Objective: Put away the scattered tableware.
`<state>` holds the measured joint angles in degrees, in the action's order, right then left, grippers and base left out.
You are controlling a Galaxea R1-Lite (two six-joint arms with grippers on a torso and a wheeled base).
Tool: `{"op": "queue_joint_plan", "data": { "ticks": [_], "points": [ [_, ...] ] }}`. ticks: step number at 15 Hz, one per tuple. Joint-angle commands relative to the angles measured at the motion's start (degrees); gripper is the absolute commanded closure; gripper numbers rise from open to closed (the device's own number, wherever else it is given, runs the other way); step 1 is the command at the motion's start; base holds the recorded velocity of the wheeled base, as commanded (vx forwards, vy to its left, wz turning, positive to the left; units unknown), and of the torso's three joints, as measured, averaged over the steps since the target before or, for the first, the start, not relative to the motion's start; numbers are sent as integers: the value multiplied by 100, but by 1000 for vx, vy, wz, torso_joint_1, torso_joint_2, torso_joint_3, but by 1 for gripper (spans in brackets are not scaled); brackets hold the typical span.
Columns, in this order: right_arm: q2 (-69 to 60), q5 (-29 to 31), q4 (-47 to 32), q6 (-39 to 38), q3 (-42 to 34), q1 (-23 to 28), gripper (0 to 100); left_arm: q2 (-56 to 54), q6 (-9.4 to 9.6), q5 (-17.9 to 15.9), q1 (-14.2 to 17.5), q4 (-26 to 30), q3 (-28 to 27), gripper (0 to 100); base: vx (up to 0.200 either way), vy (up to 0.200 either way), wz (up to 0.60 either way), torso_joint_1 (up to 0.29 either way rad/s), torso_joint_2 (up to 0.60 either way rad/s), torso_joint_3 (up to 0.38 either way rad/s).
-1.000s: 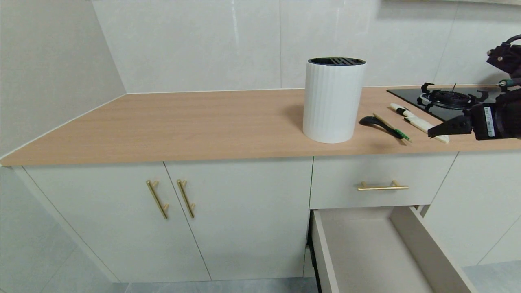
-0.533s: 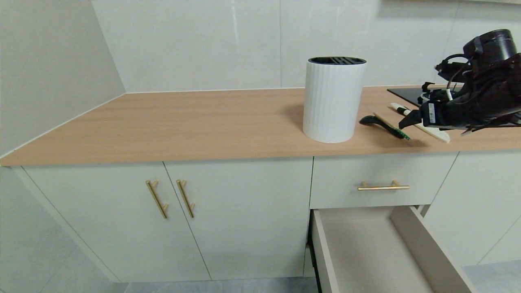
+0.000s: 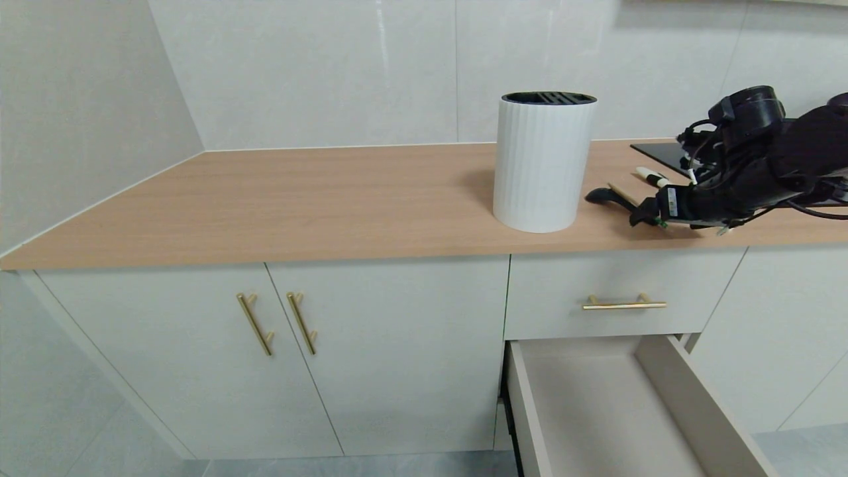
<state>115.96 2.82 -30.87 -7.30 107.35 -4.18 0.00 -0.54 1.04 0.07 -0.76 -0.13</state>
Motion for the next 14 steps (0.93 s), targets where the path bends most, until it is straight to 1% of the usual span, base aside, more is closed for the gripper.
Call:
{"op": "queue_joint_plan", "data": {
  "ticks": [1,6,7,14],
  "points": [
    [85,0,10,1,14,-4,0,0,1,2,1,-4,-4,0,0,0,0,0,0,0],
    [270,0,98,-43,102,-4,0,0,1,2,1,-4,-4,0,0,0,0,0,0,0],
    [270,0,98,-43,102,-4,100,0,1,2,1,-4,-4,0,0,0,0,0,0,0],
    [190,8,63,-43,93,-4,100,0,1,2,1,-4,-4,0,0,0,0,0,0,0]
  ]
}}
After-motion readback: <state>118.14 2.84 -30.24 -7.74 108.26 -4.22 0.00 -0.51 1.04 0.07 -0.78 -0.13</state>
